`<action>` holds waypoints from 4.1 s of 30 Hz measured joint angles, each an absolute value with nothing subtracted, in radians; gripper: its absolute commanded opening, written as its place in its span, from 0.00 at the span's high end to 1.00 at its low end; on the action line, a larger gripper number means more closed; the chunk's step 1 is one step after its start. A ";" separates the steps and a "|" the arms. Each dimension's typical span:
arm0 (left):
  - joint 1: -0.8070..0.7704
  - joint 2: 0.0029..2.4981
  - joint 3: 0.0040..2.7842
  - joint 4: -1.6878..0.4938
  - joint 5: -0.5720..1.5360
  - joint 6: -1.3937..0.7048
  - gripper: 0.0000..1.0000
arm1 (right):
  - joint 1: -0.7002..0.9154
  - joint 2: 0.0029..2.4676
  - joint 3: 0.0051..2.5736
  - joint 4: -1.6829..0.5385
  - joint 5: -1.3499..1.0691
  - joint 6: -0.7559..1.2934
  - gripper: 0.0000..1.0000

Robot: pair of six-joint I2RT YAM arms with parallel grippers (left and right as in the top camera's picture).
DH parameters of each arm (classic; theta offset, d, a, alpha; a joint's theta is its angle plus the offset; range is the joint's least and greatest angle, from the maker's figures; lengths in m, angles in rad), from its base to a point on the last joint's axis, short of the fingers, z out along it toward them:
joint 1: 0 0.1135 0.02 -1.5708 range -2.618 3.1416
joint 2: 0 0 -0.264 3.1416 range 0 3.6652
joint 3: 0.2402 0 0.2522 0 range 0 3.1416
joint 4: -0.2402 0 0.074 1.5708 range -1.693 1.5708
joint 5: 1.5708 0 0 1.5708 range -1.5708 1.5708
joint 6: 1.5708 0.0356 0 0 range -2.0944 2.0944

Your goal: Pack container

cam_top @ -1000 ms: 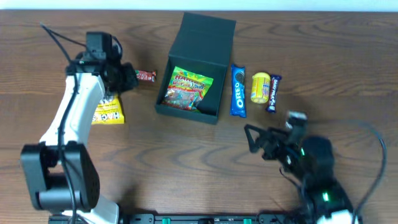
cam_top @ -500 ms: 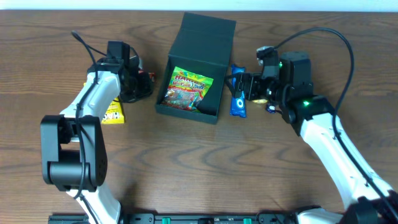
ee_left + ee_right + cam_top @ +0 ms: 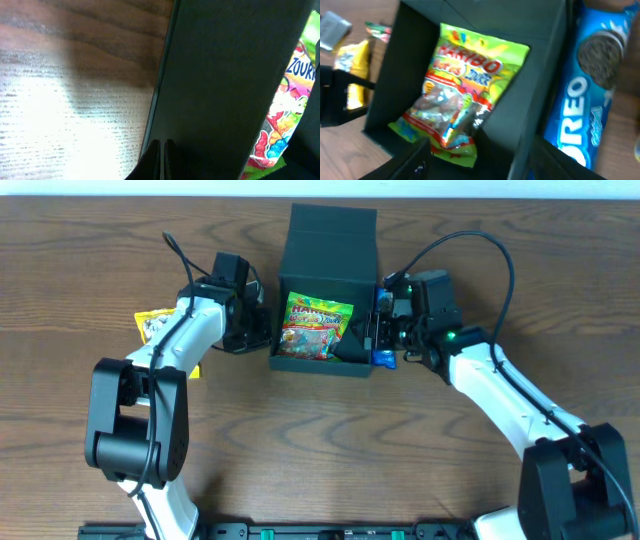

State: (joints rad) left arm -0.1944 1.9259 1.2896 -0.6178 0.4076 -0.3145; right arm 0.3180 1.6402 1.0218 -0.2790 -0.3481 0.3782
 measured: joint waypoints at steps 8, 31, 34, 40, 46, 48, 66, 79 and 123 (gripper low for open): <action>-0.193 1.926 1.290 -0.660 0.405 -0.315 0.94 | 0.391 1.658 1.022 -0.301 -0.284 0.387 0.59; -0.199 1.926 1.290 -0.699 0.404 -0.315 0.94 | 0.320 1.612 1.329 -0.692 -0.102 0.324 0.25; -0.199 1.926 1.290 -0.699 0.404 -0.315 0.94 | 0.258 1.666 1.328 -0.713 -0.087 0.315 0.30; -0.199 1.926 1.289 -0.698 0.404 -0.315 0.94 | 0.250 1.827 1.327 -0.714 -0.108 0.270 0.41; -0.199 1.926 1.290 -0.697 0.404 -0.315 0.94 | 0.255 1.888 1.321 -0.662 -0.138 0.260 0.35; -0.199 1.926 1.290 -0.696 0.404 -0.315 0.94 | 0.258 1.888 1.321 -0.645 -0.139 0.258 0.35; -0.197 1.926 1.290 -0.698 0.385 -0.315 0.94 | 0.316 1.989 1.321 -0.608 -0.064 0.231 0.43; -0.198 1.926 1.289 -0.698 0.383 -0.315 0.94 | 0.334 1.990 1.321 -0.617 -0.028 0.215 0.61; -0.198 1.926 1.290 -0.692 0.386 -0.315 0.94 | 0.522 2.006 1.748 -1.074 0.110 0.465 0.47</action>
